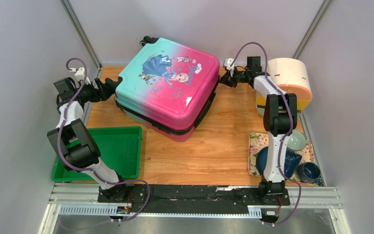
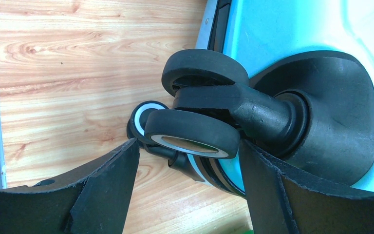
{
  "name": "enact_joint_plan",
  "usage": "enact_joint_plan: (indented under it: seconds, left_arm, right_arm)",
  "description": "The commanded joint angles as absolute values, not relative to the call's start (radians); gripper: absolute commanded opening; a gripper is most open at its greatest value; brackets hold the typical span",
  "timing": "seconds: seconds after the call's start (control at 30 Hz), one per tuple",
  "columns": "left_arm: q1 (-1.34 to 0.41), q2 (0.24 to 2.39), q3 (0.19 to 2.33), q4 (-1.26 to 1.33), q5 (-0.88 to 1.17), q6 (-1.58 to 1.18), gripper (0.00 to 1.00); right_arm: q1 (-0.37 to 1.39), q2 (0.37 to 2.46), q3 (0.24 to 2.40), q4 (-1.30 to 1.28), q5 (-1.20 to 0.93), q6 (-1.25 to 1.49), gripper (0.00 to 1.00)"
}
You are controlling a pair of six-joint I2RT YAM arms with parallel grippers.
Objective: Open, take out, and arrange the luggage
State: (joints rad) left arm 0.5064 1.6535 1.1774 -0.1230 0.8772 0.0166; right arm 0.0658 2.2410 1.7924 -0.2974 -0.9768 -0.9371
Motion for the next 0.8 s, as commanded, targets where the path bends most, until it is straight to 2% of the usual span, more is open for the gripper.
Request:
enact_joint_plan:
  seconds: [0.0,0.13,0.77]
  left_arm:
    - [0.483,1.647,1.212,-0.137,0.997,0.021,0.83]
    - [0.483,1.643,1.206,-0.135,0.997,0.012,0.83]
    - [0.480,1.568,1.072,-0.072,1.012,-0.018,0.81]
  right_arm:
    - [0.071,2.237,1.841,-0.307,-1.040,-0.957,0.14]
    - [0.071,2.215,1.806,-0.319,-1.040,-0.960,0.00]
    - [0.140,1.916,1.454,-0.394,-0.989,-0.779,0.00]
